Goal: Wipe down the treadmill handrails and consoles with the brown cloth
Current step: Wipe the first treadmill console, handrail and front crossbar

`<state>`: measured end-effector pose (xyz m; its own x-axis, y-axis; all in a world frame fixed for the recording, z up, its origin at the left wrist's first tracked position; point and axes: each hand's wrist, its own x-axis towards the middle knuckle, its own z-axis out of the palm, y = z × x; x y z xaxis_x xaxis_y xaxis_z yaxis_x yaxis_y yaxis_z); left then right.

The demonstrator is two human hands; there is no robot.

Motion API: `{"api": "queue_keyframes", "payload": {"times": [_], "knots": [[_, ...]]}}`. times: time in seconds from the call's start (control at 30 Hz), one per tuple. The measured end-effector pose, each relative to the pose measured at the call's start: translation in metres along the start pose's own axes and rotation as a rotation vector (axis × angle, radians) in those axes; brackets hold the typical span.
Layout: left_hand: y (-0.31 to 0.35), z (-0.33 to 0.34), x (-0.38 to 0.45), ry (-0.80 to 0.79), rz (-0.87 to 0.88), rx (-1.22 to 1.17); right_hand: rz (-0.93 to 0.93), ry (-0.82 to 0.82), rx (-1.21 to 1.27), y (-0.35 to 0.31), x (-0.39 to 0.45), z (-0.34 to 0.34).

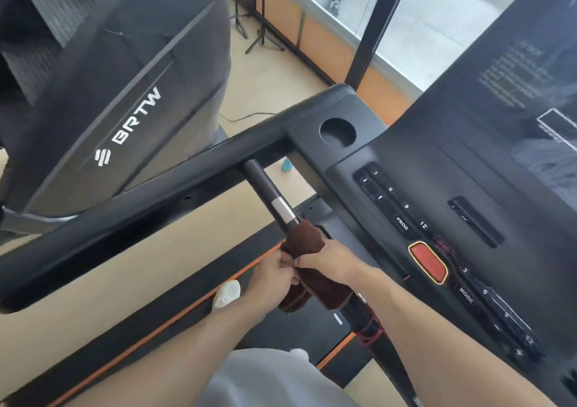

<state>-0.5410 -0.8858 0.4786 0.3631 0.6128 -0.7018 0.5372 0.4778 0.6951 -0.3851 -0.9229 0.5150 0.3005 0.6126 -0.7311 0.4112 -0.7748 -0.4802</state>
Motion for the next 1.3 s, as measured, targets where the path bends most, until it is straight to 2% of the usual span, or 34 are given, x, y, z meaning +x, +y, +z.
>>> {"api": "queue_keyframes", "payload": {"times": [0.1, 0.27, 0.37, 0.5, 0.7, 0.9, 1.07, 1.2, 1.3], "knots": [[-0.029, 0.031, -0.01, 0.016, 0.004, -0.015, -0.02, 0.043, -0.084, 0.017, -0.019, 0.003], [-0.019, 0.044, -0.037, -0.067, -0.03, 0.066, -0.013, 0.343, -0.454, 0.031, -0.041, 0.033], [-0.014, 0.028, -0.035, -0.108, -0.041, 0.077, -0.073, 0.443, -0.572, 0.036, -0.039, 0.046], [-0.004, -0.005, -0.018, -0.025, -0.011, 0.014, -0.071, 0.534, -0.375, 0.017, -0.031, 0.046], [0.026, -0.054, 0.023, 0.13, 0.066, -0.067, -0.028, 0.533, -0.343, 0.003, -0.032, 0.045], [0.045, -0.08, 0.043, 0.111, 0.092, -0.097, -0.086, 0.61, -0.481, -0.01, -0.006, 0.054], [0.045, -0.102, 0.047, 0.116, 0.112, -0.178, -0.204, 0.619, -0.535, -0.073, 0.051, 0.056], [0.044, -0.128, 0.033, 0.098, 0.114, -0.128, -0.289, 0.657, -0.434, -0.131, 0.076, 0.055], [0.037, -0.143, 0.027, 0.112, 0.116, -0.111, -0.211, 0.569, -0.262, -0.15, 0.08, 0.043]]}}
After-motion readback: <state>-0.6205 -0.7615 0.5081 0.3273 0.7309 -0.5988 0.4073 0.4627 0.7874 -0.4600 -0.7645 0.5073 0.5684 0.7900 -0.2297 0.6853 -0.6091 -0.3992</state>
